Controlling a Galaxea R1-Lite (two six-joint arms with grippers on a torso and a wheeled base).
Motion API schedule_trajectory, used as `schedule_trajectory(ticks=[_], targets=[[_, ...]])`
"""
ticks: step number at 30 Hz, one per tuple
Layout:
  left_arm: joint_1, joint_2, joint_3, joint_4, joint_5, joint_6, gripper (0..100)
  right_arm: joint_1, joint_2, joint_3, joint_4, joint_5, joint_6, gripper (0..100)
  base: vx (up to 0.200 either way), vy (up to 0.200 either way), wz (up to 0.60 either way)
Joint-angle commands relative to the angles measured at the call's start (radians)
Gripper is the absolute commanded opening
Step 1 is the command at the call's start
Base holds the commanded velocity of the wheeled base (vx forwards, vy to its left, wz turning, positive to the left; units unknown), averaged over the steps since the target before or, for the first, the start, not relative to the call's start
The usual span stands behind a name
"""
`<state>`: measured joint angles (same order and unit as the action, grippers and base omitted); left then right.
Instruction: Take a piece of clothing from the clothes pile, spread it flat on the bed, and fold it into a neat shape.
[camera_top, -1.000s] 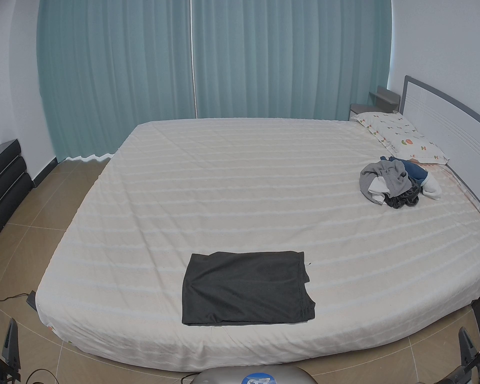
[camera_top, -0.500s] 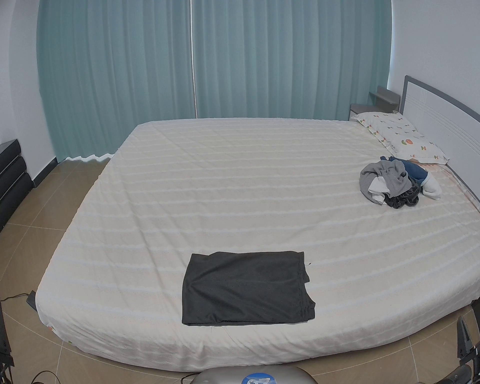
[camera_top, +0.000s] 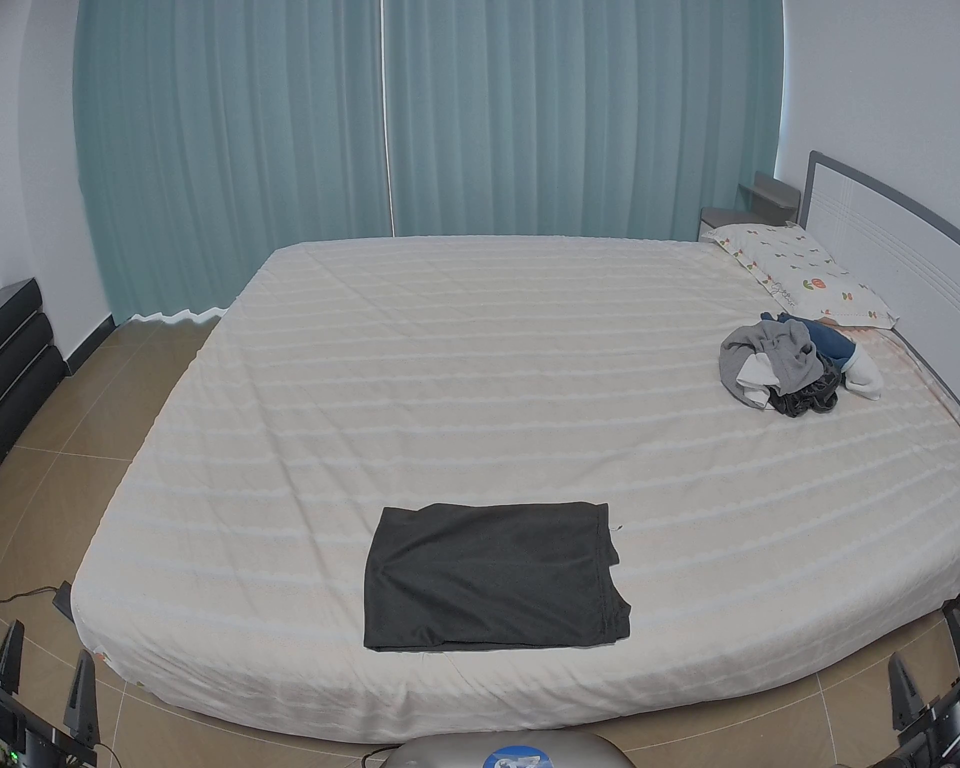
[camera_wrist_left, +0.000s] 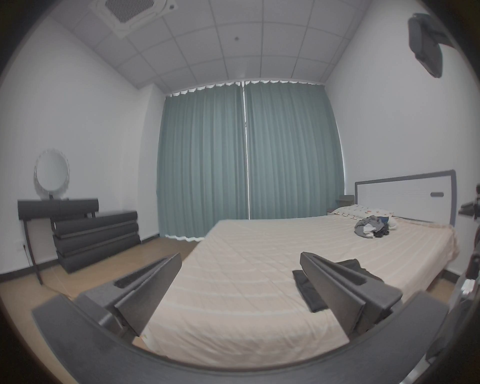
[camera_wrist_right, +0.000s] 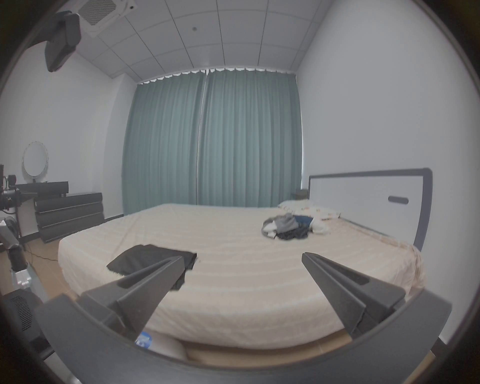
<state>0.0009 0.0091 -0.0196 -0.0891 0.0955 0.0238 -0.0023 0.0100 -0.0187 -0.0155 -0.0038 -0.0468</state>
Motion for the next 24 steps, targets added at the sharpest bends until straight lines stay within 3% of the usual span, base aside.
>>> schedule_trajectory(ticks=[1,10,24], targets=[[0.001,0.005,0.02,0.04,-0.033,-0.068,100,-0.001,-0.008,0.005,0.055,0.019,0.013,100,0.0,0.0,0.0],[-0.001,0.005,0.018,0.091,-0.106,-0.062,100,-0.001,-0.01,0.005,0.054,0.019,0.016,100,0.0,0.0,0.0],[-0.001,0.003,0.02,0.091,-0.082,-0.044,100,-0.001,-0.01,0.006,0.051,0.031,0.027,100,0.0,0.0,0.0]])
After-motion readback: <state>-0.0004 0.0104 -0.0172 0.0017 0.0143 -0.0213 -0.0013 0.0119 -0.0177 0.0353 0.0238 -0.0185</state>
